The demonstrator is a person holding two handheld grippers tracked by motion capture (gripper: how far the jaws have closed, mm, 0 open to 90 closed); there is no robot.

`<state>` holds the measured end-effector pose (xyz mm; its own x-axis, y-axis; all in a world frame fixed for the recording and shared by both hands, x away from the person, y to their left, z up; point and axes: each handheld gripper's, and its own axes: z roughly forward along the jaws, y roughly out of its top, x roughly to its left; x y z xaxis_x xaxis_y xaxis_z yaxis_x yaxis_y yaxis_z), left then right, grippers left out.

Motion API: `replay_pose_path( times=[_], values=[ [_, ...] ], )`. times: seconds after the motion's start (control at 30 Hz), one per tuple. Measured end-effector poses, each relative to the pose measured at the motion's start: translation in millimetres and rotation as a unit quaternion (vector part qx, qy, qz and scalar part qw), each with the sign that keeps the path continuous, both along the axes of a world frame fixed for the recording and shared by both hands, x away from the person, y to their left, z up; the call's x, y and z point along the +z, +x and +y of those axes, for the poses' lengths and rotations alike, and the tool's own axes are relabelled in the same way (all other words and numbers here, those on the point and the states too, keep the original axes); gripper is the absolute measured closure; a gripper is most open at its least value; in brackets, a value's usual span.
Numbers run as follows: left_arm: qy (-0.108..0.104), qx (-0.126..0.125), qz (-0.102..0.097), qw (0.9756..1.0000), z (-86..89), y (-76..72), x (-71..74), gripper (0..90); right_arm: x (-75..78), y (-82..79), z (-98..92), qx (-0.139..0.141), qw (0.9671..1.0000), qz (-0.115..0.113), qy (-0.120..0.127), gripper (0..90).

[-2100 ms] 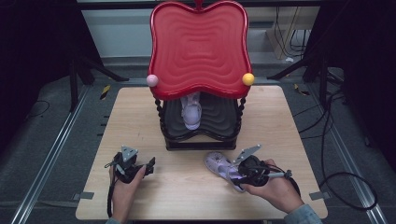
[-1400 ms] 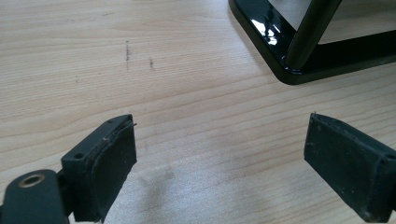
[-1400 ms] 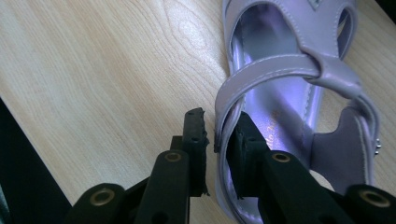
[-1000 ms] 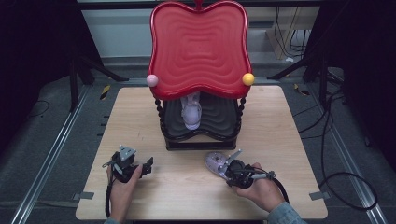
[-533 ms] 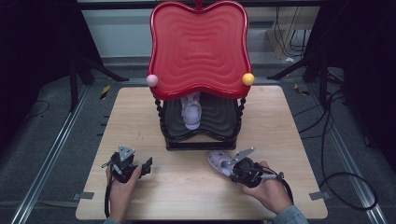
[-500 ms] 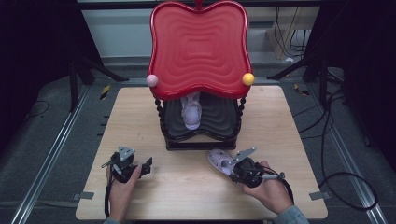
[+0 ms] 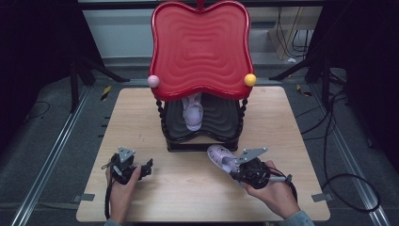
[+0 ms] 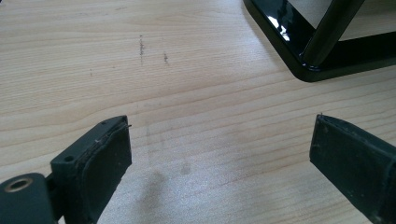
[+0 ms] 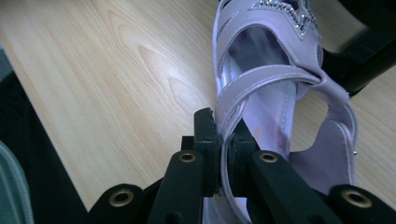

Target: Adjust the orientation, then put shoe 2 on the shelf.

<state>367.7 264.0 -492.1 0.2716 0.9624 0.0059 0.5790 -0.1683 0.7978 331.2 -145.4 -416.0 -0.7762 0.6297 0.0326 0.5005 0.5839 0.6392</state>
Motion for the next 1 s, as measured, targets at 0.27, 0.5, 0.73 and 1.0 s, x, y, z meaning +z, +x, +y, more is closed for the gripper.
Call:
replay_pose_path(
  times=[0.27,0.5,0.73,1.0],
  values=[
    [0.002,0.001,0.001,1.0000,-0.4,0.5,-0.7,4.8,19.2,-6.6,-0.4,-0.001,0.9992,-0.017,0.037,86.2],
    [0.004,-0.003,0.003,1.0000,-2.6,0.7,-1.9,4.8,34.3,-10.6,0.9,-0.002,0.9977,-0.034,0.059,86.1],
    [0.008,-0.010,0.009,0.9999,-4.1,1.3,-3.4,4.8,45.5,-8.8,7.8,-0.016,0.9933,-0.067,0.093,86.0],
    [0.006,-0.008,0.006,0.9999,-4.2,0.9,-3.3,4.9,53.3,-5.2,17.1,-0.042,0.9872,-0.097,0.120,86.0]
  ],
)
